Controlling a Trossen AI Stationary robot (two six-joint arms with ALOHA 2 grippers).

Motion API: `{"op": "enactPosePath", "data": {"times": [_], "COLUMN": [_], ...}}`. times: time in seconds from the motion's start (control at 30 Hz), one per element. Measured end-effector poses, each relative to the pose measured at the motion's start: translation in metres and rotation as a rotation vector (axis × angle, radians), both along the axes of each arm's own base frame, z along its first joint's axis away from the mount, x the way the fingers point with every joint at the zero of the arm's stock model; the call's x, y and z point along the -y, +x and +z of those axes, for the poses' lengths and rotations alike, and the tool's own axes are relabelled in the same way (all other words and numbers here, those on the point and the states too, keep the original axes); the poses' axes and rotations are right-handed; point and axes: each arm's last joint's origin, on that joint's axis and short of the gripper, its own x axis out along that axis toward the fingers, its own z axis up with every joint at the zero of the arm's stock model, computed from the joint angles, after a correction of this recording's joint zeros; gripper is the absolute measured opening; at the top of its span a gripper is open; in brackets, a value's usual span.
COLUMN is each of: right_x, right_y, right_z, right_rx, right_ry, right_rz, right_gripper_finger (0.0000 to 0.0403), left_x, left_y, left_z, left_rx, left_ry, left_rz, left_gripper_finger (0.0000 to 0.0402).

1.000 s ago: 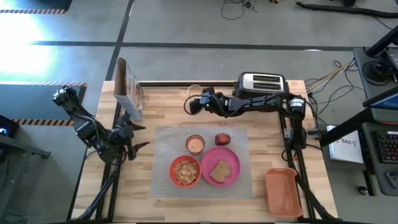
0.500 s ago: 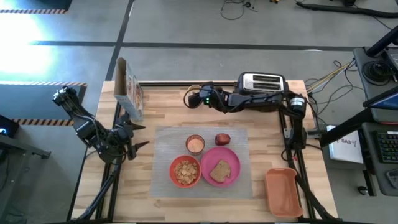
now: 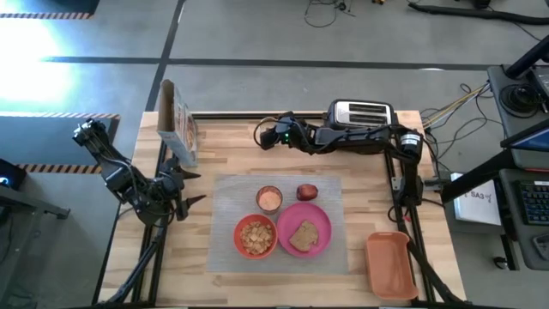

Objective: Arrange a breakfast setting
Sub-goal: Put the golden spoon to the left of the orange bowl on the gray mat

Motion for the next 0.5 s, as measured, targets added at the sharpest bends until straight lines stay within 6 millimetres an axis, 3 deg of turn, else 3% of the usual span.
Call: {"op": "enactPosePath", "data": {"times": [0.27, 0.5], "right_x": [-0.006, -0.027], "right_y": [0.005, 0.009], "right_z": [0.011, 0.008], "right_rx": [-0.036, -0.11], "right_ry": [-0.026, -0.034], "right_rz": [0.065, 0.134], "right_gripper_finger": [0.018, 0.0208], "left_x": [0.0, 0.0], "left_y": [0.0, 0.0], "left_z": [0.0, 0.0], "left_rx": [0.003, 0.004], "left_ry": [-0.009, -0.013], "left_rz": [0.005, 0.007], "left_gripper_finger": [0.0307, 0.0307]}}
